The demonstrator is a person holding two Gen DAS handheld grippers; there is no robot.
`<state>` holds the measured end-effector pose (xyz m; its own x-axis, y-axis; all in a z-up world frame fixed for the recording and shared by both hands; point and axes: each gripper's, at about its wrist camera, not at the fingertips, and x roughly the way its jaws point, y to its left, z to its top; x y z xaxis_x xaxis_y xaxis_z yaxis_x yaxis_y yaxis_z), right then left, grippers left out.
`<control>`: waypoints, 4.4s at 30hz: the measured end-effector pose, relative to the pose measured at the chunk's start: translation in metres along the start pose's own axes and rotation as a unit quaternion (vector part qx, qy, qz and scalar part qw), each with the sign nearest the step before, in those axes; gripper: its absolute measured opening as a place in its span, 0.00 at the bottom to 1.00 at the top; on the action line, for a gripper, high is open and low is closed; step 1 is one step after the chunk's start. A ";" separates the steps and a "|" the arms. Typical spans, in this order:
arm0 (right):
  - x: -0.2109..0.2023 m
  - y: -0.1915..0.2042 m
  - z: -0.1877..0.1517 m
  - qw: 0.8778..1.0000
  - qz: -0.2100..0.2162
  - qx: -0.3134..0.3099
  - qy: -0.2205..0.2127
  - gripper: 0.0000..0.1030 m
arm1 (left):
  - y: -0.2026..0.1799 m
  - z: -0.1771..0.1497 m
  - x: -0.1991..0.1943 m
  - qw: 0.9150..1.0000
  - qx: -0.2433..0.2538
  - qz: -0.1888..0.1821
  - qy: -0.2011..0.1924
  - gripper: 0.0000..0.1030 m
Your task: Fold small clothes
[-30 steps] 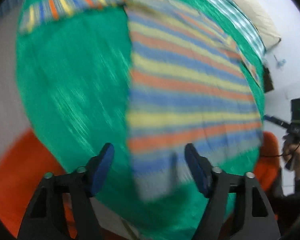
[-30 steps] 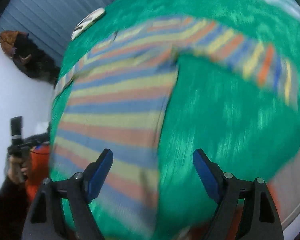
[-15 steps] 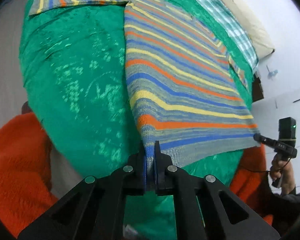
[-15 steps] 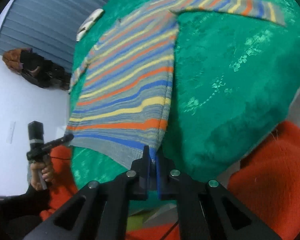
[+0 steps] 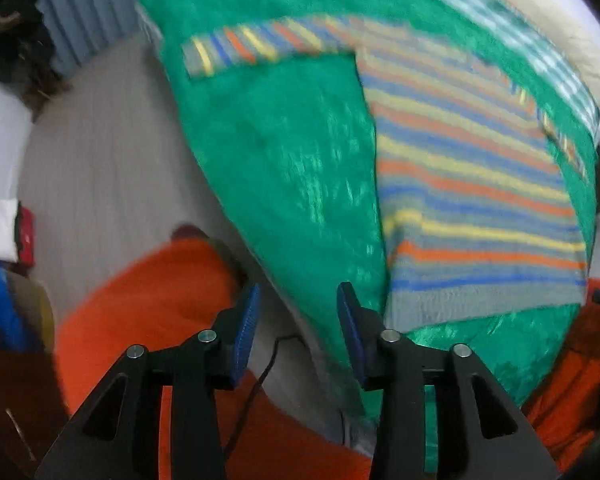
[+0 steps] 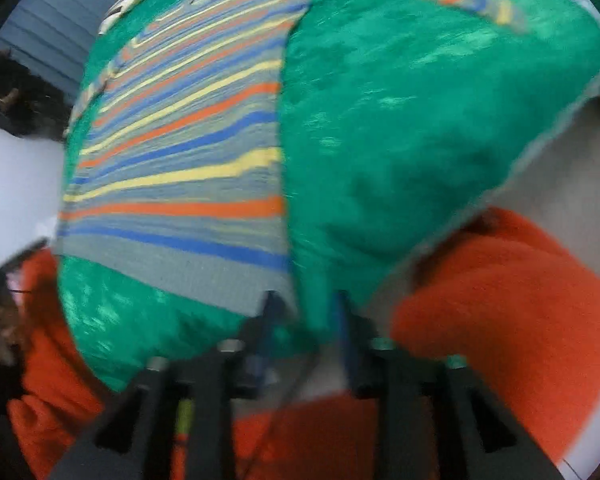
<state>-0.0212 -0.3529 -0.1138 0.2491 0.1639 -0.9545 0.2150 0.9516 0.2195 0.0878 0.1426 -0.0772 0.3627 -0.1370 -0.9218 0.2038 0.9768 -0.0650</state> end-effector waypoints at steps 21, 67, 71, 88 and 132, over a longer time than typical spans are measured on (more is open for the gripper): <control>0.071 0.098 0.016 0.993 -0.028 -0.103 -0.045 0.56 | -0.124 -0.034 0.070 0.993 0.095 -0.057 0.041 0.64; -0.024 -0.206 0.197 0.917 0.107 0.318 -0.215 0.65 | -0.076 0.032 0.043 0.992 -0.018 -0.027 -0.121 0.91; 0.017 -0.229 0.204 0.915 0.092 0.339 -0.200 0.63 | -0.076 0.033 0.054 0.995 -0.024 -0.035 -0.095 0.90; -0.051 -0.044 0.293 0.963 0.037 0.107 -0.244 0.05 | -0.085 0.027 0.070 0.996 0.018 -0.018 -0.083 0.91; 0.126 -0.010 0.345 0.990 -0.096 0.009 -0.100 0.00 | -0.082 0.021 0.084 0.998 0.024 0.009 -0.060 0.91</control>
<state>0.3339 -0.4316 -0.1667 0.3837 -0.0752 -0.9204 0.2925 0.9553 0.0439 0.1210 0.0478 -0.1412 0.4728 -0.1407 -0.8698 0.2382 0.9708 -0.0276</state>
